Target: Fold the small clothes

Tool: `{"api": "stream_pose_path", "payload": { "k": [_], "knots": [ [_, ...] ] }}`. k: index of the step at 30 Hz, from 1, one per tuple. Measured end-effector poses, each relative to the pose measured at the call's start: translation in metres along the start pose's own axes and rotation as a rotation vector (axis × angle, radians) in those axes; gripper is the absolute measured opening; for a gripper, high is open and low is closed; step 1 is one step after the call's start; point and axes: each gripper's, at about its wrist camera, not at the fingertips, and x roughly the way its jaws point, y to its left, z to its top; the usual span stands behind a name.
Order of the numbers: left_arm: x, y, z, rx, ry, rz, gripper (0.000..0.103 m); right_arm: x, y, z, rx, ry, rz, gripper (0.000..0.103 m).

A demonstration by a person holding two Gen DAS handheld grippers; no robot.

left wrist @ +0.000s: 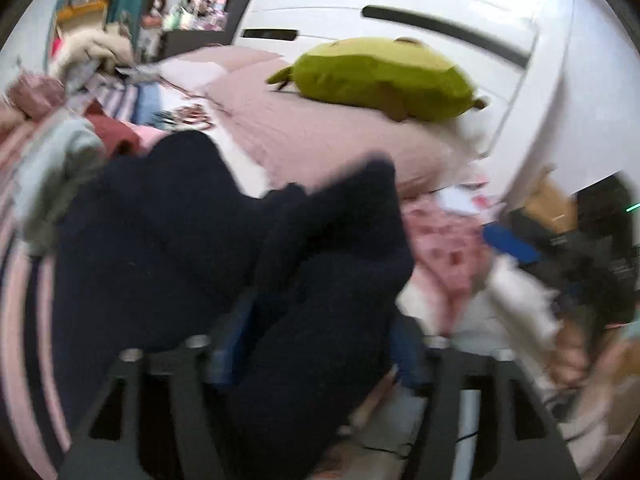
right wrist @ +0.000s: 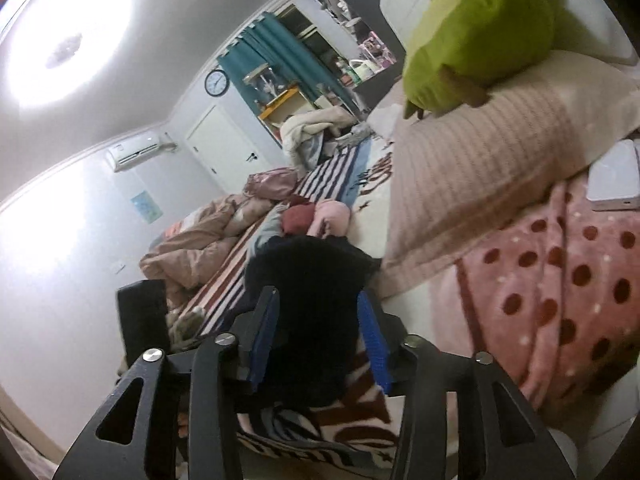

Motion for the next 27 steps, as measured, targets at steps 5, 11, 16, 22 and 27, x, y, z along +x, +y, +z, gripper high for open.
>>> {"api": "stream_pose_path", "payload": {
  "k": [5, 11, 16, 22, 27],
  "knots": [
    [-0.017, -0.005, -0.007, 0.003, -0.012, -0.019, 0.075, 0.017, 0.033, 0.021, -0.109, 0.019, 0.040, 0.054],
    [-0.079, -0.011, -0.018, -0.039, -0.100, -0.050, 0.090, 0.070, 0.088, 0.036, -0.239, 0.145, 0.113, 0.066],
    [-0.116, 0.031, -0.031, -0.134, -0.138, 0.090, 0.091, 0.126, 0.084, 0.005, -0.310, 0.297, -0.141, 0.059],
    [-0.119, 0.074, -0.044, -0.261, -0.152, 0.077, 0.091, 0.116, 0.011, -0.035, -0.107, 0.387, -0.248, 0.045],
    [-0.092, 0.100, -0.041, -0.340, -0.114, -0.020, 0.091, 0.117, 0.023, -0.031, -0.188, 0.426, -0.283, 0.045]
  ]
}}
